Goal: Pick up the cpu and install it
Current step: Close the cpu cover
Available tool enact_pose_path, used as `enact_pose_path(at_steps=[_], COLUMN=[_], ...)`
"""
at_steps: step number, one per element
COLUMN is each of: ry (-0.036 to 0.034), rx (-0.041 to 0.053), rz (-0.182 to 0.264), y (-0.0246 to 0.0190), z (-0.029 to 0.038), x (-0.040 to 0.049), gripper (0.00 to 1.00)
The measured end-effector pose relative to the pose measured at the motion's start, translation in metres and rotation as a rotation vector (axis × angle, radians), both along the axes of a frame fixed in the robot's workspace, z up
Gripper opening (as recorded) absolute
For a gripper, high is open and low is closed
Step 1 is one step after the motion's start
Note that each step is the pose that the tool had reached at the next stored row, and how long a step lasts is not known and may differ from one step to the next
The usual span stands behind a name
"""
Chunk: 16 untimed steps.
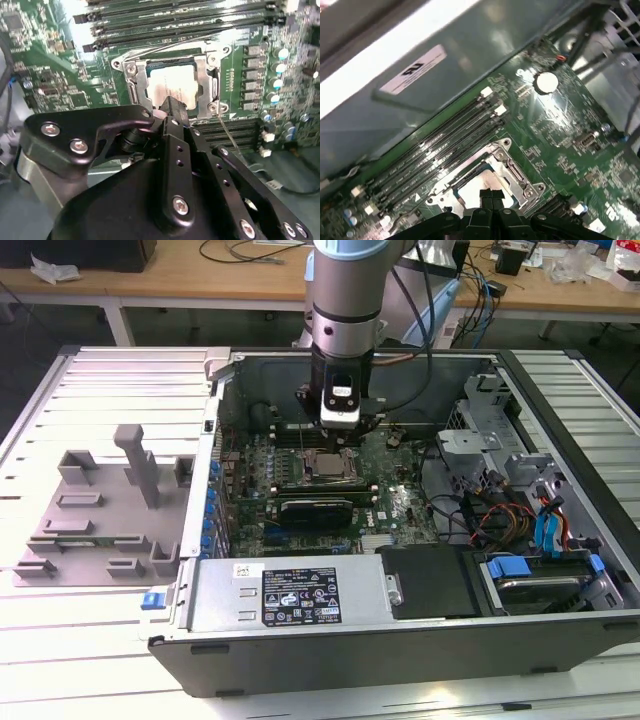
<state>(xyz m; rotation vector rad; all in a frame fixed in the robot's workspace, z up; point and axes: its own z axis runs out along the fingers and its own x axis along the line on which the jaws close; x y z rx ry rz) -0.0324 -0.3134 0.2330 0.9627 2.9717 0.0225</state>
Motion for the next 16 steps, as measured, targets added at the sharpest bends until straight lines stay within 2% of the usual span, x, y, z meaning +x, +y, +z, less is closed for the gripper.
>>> enact_pose_path(at_steps=[1, 4, 8, 12, 16], ry=[-0.0001, 0.0, 0.0, 0.0, -0.0001], rx=[0.0, 0.0, 0.0, 0.0, 0.0001], rz=[0.025, 0.143, 0.253, 0.342, 0.474], y=[0.0, 0.0, 0.0, 0.0, 0.0], z=[-0.0002, -0.0008, -0.0015, -0.002, -0.0028], x=[0.0, 0.0, 0.0, 0.0, 0.0], gripper=[0.11, 0.11, 0.11, 0.11, 0.11])
